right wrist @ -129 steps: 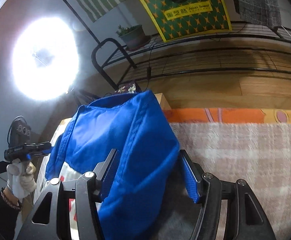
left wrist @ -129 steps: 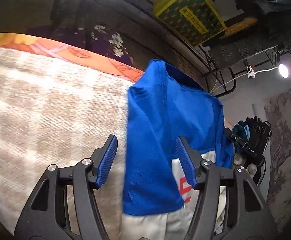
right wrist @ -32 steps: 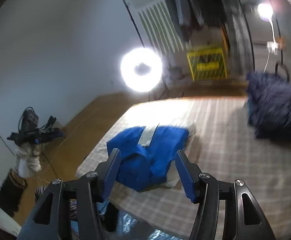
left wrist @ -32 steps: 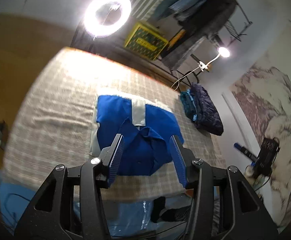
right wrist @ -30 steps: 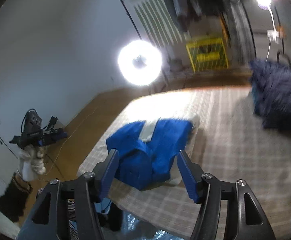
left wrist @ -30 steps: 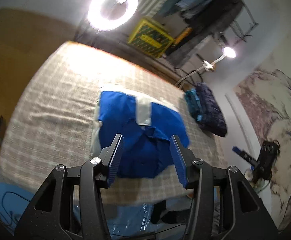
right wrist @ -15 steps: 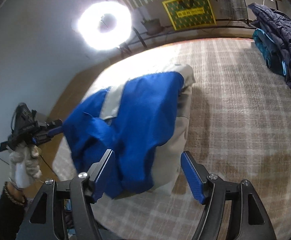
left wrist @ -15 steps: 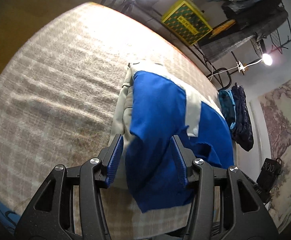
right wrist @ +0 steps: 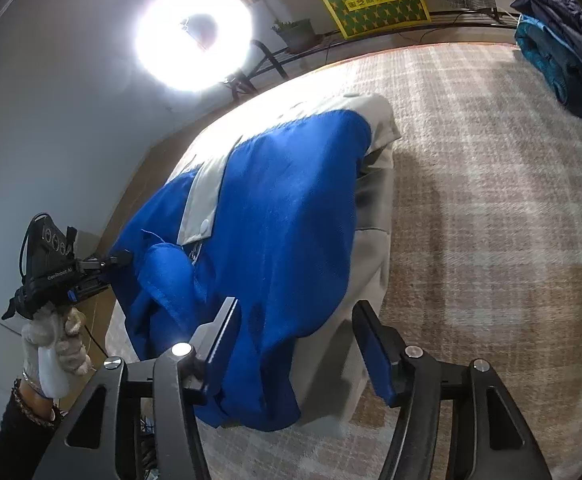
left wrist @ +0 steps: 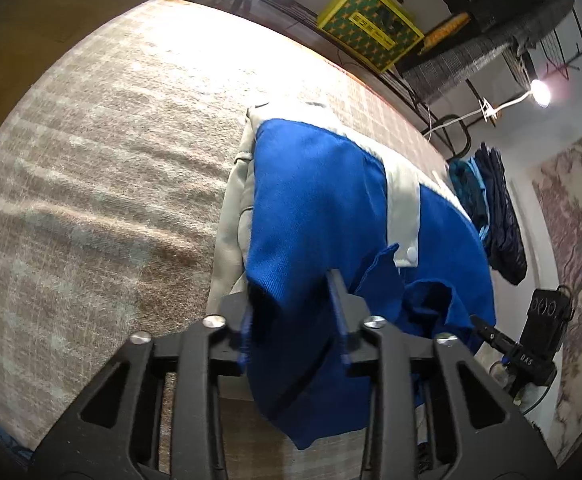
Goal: Fold large clothes
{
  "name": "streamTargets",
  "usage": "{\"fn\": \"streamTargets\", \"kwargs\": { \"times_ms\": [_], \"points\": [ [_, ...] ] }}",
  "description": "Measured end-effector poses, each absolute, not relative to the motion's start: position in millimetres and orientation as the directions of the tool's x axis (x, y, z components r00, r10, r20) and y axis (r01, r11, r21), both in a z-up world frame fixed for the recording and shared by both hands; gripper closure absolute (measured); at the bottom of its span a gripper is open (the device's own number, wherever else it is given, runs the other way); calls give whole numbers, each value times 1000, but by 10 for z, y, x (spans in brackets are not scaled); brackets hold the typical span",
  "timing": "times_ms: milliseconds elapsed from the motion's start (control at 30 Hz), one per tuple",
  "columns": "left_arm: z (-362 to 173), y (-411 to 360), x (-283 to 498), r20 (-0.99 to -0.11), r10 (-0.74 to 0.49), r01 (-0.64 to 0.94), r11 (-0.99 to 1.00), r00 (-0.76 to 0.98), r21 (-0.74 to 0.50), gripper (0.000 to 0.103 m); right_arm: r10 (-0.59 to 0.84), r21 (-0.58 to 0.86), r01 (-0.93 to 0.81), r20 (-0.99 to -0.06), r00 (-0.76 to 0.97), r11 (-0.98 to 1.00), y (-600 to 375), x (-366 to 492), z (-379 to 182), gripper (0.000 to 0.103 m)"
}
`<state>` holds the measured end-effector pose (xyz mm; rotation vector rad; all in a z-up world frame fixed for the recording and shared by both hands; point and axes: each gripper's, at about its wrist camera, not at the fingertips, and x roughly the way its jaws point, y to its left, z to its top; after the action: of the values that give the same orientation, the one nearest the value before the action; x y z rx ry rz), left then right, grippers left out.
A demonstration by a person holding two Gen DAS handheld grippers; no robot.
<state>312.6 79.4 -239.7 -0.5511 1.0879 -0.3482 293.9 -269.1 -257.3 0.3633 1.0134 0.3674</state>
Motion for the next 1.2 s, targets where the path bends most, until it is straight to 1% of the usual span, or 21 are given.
{"fn": "streamTargets", "kwargs": {
  "times_ms": [67, 100, 133, 167, 233, 333, 400, 467, 533, 600, 667, 700, 733, 767, 800, 833, 867, 900, 1067, 1133, 1200],
  "points": [
    [-2402, 784, 3126, -732, -533, 10, 811, 424, -585, 95, 457, 450, -138, -748, 480, 882, -2643, 2970, -2589, 48],
    [-2394, 779, 3121, -728, -540, 16, 808, 422, -590, 97, 446, 434, -143, -753, 484, 889, -2609, 2975, -2597, 55],
    [-2379, 779, 3107, -721, -548, 22, 802, 423, -597, 99, 433, 415, -149, -761, 483, 897, -2574, 2979, -2603, 66],
    [-2364, 786, 3100, -714, -559, 23, 794, 422, -608, 100, 432, 410, -156, -766, 477, 899, -2560, 2981, -2601, 72],
    [-2325, 855, 3062, -671, -613, 10, 741, 417, -671, 102, 486, 472, -154, -745, 457, 868, -2615, 2985, -2577, 103],
    [-2240, 979, 2972, -612, -672, 3, 674, 418, -739, 103, 617, 630, -147, -640, 459, 763, -2784, 2918, -2433, 103],
    [-2196, 1038, 2924, -595, -683, 7, 659, 424, -752, 103, 670, 688, -171, -568, 478, 705, -2879, 2835, -2292, 103],
    [-2224, 1069, 2920, -599, -680, -2, 661, 423, -751, 103, 697, 722, -174, -529, 484, 669, -2946, 2798, -2251, 103],
    [-2340, 1064, 2961, -634, -655, -29, 685, 411, -728, 103, 708, 747, -144, -525, 472, 649, -2982, 2819, -2349, 103],
    [-2466, 1052, 3001, -639, -655, -59, 678, 403, -733, 103, 690, 735, -85, -580, 433, 672, -2955, 2886, -2550, 103],
    [-2497, 1043, 3021, -644, -644, -74, 681, 413, -728, 102, 662, 712, -47, -623, 416, 700, -2915, 2922, -2680, 98],
    [-2506, 1030, 3046, -641, -652, -78, 674, 404, -735, 99, 656, 705, -36, -638, 404, 708, -2900, 2938, -2726, 92],
    [-2506, 1010, 3080, -631, -666, -73, 663, 398, -745, 89, 659, 708, -28, -641, 393, 705, -2899, 2954, -2751, 72],
    [-2500, 998, 3088, -628, -664, -63, 665, 406, -744, 87, 667, 718, -23, -634, 391, 696, -2907, 2966, -2770, 67],
    [-2488, 970, 3107, -636, -647, -49, 684, 420, -728, 87, 663, 716, -27, -630, 404, 697, -2910, 2966, -2765, 70],
    [-2488, 920, 3137, -657, -628, -30, 713, 417, -700, 97, 651, 703, -30, -640, 409, 710, -2902, 2974, -2760, 81],
    [-2499, 890, 3156, -666, -626, -22, 722, 406, -692, 102, 641, 691, -35, -648, 410, 722, -2896, 2967, -2750, 88],
    [-2506, 880, 3158, -665, -633, -32, 714, 396, -699, 102, 642, 689, -45, -648, 409, 723, -2883, 2964, -2729, 101],
    [-2420, 995, 2995, -678, -623, -23, 729, 390, -684, 103, 659, 664, -166, -617, 429, 729, -2794, 2805, -2355, 103],
    [-2563, 1001, 3006, -720, -583, -53, 762, 377, -645, 103, 627, 615, -181, -661, 412, 768, -2761, 2819, -2406, 103],
    [-2743, 884, 3049, -764, -545, -59, 800, 345, -597, 103, 548, 546, -125, -747, 377, 829, -2715, 2932, -2625, 103]
  ]
}}
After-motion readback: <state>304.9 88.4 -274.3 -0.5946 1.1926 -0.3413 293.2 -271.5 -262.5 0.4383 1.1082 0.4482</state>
